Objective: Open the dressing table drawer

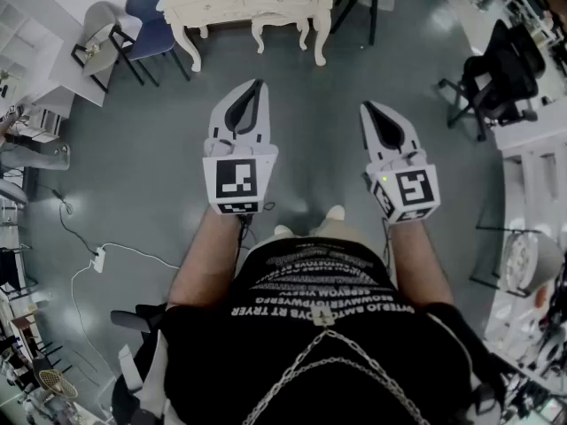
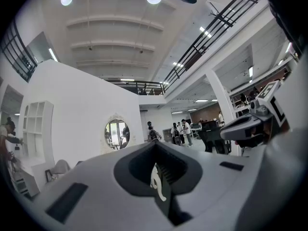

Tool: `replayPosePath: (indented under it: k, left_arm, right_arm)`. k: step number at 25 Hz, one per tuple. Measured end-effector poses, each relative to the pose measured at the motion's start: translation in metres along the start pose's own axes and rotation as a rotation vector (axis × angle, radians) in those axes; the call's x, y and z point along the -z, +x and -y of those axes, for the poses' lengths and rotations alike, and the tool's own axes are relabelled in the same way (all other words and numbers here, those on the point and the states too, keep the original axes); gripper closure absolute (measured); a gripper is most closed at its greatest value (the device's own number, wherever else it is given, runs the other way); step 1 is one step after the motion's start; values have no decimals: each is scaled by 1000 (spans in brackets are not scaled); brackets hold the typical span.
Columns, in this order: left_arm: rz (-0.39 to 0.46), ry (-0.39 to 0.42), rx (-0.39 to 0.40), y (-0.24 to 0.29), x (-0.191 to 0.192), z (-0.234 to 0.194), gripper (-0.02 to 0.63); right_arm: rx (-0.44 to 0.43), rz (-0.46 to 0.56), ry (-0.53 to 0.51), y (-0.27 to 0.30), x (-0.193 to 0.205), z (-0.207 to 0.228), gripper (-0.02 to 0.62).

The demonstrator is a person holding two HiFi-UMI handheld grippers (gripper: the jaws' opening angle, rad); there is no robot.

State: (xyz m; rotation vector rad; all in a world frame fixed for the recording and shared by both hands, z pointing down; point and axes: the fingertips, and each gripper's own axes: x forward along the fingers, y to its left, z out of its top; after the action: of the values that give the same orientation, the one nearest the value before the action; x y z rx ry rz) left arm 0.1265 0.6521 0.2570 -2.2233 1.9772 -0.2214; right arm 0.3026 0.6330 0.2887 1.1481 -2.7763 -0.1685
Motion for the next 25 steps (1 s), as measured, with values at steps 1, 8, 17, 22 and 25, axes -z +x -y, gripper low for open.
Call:
replayPosePath:
  k: [1, 8, 17, 22, 25]
  left_arm:
    - [3, 3, -4, -1, 0, -2, 601]
    - [27, 17, -17, -22, 1, -9, 602]
    - [67, 48, -31, -49, 5, -12, 603]
    - [66, 26, -47, -49, 12, -15, 601]
    - [53, 37, -49, -46, 18, -21, 603]
  right_arm:
    - [-1, 2, -3, 2, 0, -1, 594]
    - [-36, 22, 16, 1, -8, -17, 594]
    - [-38, 10, -7, -6, -3, -43, 594]
    - [-45, 8, -12, 1, 1, -41, 594]
    - [-40, -10, -9, 8, 6, -40, 594]
